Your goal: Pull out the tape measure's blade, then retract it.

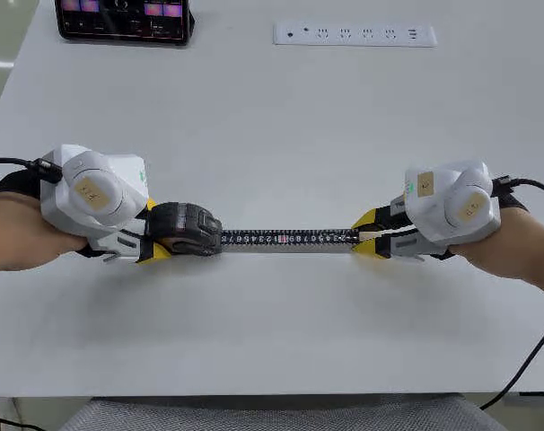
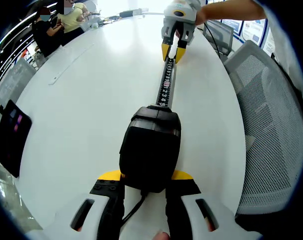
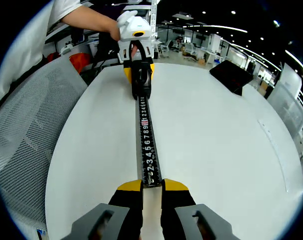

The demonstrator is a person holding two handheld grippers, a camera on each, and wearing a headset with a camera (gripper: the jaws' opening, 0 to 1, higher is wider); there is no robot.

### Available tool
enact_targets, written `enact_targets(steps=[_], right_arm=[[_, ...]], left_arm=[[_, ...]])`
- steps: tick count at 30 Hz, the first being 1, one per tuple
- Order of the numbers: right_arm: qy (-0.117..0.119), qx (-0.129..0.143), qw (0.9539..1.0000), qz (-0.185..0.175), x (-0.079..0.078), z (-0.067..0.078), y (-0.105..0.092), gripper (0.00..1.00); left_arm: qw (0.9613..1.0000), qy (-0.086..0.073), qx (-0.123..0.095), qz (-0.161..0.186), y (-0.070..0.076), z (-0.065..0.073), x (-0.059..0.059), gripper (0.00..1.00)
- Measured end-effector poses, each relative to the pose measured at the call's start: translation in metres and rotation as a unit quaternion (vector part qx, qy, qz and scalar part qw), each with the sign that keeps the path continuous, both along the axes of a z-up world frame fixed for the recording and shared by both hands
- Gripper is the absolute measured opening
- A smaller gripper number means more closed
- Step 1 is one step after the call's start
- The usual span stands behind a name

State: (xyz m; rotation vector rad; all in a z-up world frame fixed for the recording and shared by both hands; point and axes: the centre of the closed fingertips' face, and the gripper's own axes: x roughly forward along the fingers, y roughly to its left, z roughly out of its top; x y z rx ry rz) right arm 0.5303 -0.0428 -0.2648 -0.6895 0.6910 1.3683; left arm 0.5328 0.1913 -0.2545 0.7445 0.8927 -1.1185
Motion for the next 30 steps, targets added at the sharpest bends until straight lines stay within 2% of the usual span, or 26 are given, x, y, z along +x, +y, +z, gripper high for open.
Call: enact_targets(steps=[30], right_arm=[[0.001, -0.019, 0.9998, -0.009, 0.000, -0.002, -0.023, 0.09]], left_arm=[[1.0000, 0.000, 0.001, 0.000, -0.001, -0.001, 0.000, 0.26]])
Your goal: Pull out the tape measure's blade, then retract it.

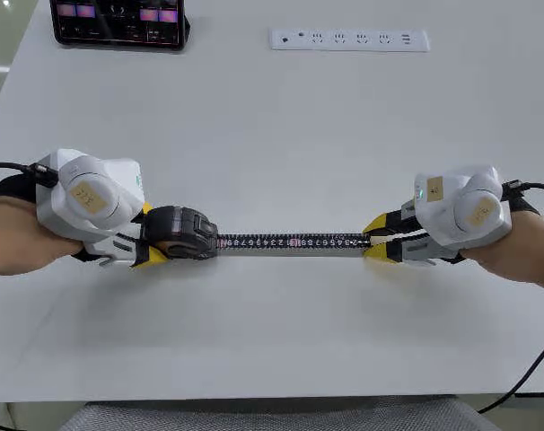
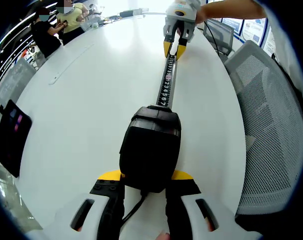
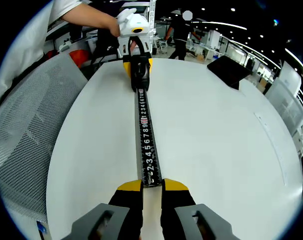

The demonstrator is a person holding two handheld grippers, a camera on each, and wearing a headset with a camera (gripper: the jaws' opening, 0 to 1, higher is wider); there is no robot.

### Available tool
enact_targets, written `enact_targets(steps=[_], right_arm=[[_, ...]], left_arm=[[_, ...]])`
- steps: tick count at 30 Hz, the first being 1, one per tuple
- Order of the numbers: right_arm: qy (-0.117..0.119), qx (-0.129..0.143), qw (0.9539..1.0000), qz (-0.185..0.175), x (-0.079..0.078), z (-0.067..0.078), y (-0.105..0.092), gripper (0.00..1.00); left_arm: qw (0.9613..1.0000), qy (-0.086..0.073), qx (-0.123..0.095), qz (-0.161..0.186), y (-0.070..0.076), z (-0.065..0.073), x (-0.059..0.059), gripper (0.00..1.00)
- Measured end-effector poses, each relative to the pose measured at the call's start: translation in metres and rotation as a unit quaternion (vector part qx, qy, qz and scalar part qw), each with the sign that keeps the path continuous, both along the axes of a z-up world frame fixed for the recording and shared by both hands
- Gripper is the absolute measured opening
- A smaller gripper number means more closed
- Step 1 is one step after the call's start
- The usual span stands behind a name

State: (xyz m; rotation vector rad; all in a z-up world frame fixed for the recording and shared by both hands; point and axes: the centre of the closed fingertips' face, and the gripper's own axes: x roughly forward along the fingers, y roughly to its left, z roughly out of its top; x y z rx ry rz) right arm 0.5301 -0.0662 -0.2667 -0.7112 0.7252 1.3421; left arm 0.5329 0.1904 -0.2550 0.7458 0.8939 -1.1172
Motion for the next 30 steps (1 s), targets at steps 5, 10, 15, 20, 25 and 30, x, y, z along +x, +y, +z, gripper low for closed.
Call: enact_targets(steps=[5, 10, 15, 20, 25, 30], right_arm=[[0.000, -0.004, 1.0000, -0.003, -0.001, 0.000, -0.005, 0.09], [-0.001, -0.009, 1.0000, -0.003, -0.001, 0.002, -0.010, 0.09], [-0.001, -0.014, 0.9999, -0.004, -0.001, 0.002, -0.015, 0.09], [-0.001, -0.019, 0.9998, -0.006, -0.001, 0.002, -0.025, 0.09], [-0.001, -0.025, 0.9997, -0.009, 0.000, 0.002, -0.031, 0.09], [0.000, -0.030, 0.9995, -0.011, -0.001, 0.002, -0.037, 0.09]], left_arm=[[1.0000, 0.000, -0.001, 0.000, 0.000, 0.000, -0.001, 0.26], [1.0000, 0.000, -0.001, 0.000, 0.000, 0.000, -0.001, 0.26], [1.0000, 0.000, -0.001, 0.000, 0.000, 0.000, -0.001, 0.26], [1.0000, 0.000, -0.001, 0.000, 0.000, 0.001, -0.001, 0.26], [1.0000, -0.001, -0.001, -0.001, 0.000, 0.001, 0.000, 0.26], [1.0000, -0.001, -0.002, 0.000, 0.000, 0.001, 0.000, 0.26]])
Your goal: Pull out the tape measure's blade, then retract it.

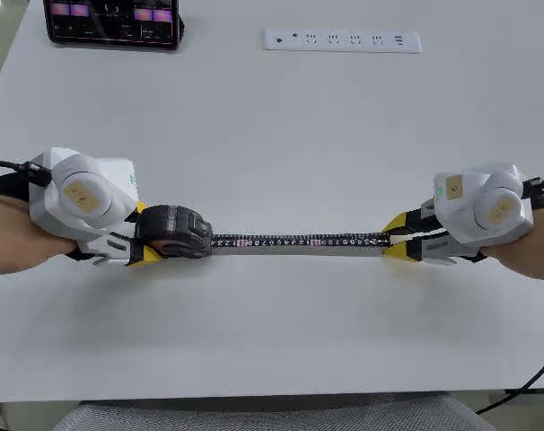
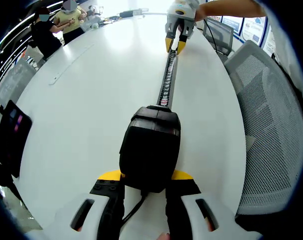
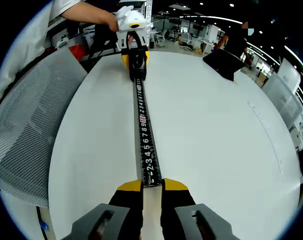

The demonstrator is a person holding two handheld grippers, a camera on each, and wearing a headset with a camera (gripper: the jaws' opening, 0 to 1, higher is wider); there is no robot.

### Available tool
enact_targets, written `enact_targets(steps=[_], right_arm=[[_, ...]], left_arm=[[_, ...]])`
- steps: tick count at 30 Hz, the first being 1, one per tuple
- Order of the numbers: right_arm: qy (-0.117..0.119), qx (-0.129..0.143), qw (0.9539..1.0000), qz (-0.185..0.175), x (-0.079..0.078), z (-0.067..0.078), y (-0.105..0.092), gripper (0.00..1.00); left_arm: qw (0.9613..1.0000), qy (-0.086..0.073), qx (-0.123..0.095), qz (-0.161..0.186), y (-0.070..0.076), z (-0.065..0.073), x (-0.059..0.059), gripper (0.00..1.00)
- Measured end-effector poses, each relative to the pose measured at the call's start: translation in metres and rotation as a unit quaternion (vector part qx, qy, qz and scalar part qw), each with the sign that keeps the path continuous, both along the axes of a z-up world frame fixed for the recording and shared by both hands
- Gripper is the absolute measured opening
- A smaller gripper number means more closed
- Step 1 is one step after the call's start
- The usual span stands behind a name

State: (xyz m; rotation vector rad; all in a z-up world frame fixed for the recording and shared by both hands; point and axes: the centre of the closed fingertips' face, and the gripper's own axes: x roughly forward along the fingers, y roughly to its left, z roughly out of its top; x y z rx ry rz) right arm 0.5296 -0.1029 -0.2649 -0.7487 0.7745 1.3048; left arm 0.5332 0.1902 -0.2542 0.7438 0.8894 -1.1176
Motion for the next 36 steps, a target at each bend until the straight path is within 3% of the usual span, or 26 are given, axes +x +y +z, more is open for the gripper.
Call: enact_targets(steps=[33, 36], right_arm=[[0.021, -0.010, 0.9996, -0.013, -0.0014, -0.0052, 0.0030, 0.11], [0.036, -0.005, 0.9991, -0.021, -0.0041, -0.0051, 0.0044, 0.15]], left_arm=[[0.9998, -0.011, -0.011, 0.014, -0.0037, 0.0003, 0.0017, 0.28], [0.9995, -0.007, -0.016, 0.025, -0.0044, -0.0011, 0.0019, 0.29]])
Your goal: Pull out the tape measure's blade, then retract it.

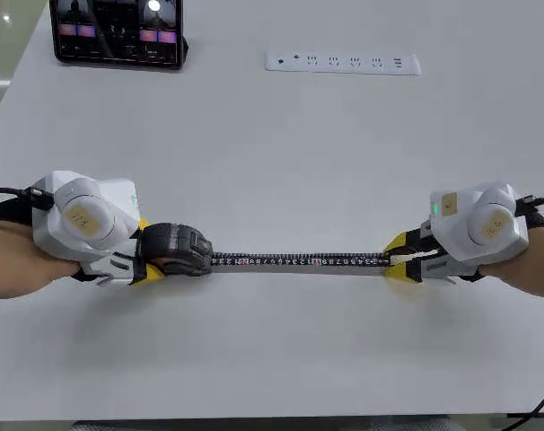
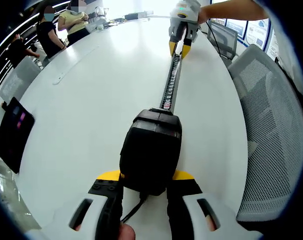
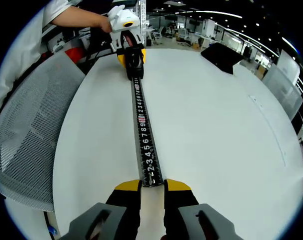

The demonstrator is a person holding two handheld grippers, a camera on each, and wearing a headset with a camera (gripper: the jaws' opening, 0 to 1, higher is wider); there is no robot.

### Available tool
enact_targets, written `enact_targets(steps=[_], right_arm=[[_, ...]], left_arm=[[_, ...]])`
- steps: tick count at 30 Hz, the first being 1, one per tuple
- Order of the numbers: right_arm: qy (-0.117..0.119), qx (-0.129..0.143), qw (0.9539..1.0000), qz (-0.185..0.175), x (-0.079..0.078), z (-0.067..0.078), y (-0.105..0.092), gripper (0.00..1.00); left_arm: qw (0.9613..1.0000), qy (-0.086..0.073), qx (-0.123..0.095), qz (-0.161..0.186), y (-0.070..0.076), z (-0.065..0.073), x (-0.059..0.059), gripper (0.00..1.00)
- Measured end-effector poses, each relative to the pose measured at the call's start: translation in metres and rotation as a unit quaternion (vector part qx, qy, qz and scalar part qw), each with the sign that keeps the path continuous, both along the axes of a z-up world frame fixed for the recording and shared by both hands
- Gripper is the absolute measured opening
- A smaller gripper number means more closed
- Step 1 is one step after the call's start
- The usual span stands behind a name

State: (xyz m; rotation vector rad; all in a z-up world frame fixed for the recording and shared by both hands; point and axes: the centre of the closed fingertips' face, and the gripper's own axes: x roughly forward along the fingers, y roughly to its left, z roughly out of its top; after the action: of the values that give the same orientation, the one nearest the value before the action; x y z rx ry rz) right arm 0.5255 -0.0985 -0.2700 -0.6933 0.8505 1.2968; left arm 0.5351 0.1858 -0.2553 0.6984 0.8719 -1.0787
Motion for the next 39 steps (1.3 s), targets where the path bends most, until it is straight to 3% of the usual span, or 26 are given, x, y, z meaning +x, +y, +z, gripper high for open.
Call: enact_targets(steps=[6, 14, 16, 19, 20, 23, 39], right_arm=[[-0.002, 0.009, 0.9999, -0.011, 0.002, 0.002, 0.003, 0.23], [0.000, 0.015, 0.9997, -0.018, 0.001, 0.006, 0.004, 0.24], [0.001, 0.028, 0.9991, -0.031, 0.002, 0.010, 0.006, 0.26], [0.028, 0.059, 0.9959, -0.063, 0.000, 0.015, 0.012, 0.30], [0.028, 0.064, 0.9953, -0.067, 0.000, 0.018, 0.013, 0.30], [0.032, 0.075, 0.9934, -0.081, 0.001, 0.022, 0.016, 0.32], [0.026, 0.095, 0.9882, -0.117, 0.000, 0.030, 0.021, 0.38]], left_arm=[[1.0000, 0.005, 0.000, -0.003, 0.001, -0.003, -0.003, 0.39], [0.9997, 0.012, -0.016, 0.012, 0.001, -0.002, -0.005, 0.39], [0.9994, 0.014, -0.024, 0.020, 0.001, 0.000, -0.005, 0.39], [0.9978, 0.026, -0.044, 0.041, -0.001, 0.002, -0.005, 0.41], [0.9961, 0.038, -0.052, 0.060, 0.000, 0.001, -0.005, 0.41], [0.9918, 0.046, -0.082, 0.087, -0.002, 0.006, -0.003, 0.43], [0.9884, 0.035, -0.102, 0.107, -0.001, 0.015, -0.008, 0.47]])
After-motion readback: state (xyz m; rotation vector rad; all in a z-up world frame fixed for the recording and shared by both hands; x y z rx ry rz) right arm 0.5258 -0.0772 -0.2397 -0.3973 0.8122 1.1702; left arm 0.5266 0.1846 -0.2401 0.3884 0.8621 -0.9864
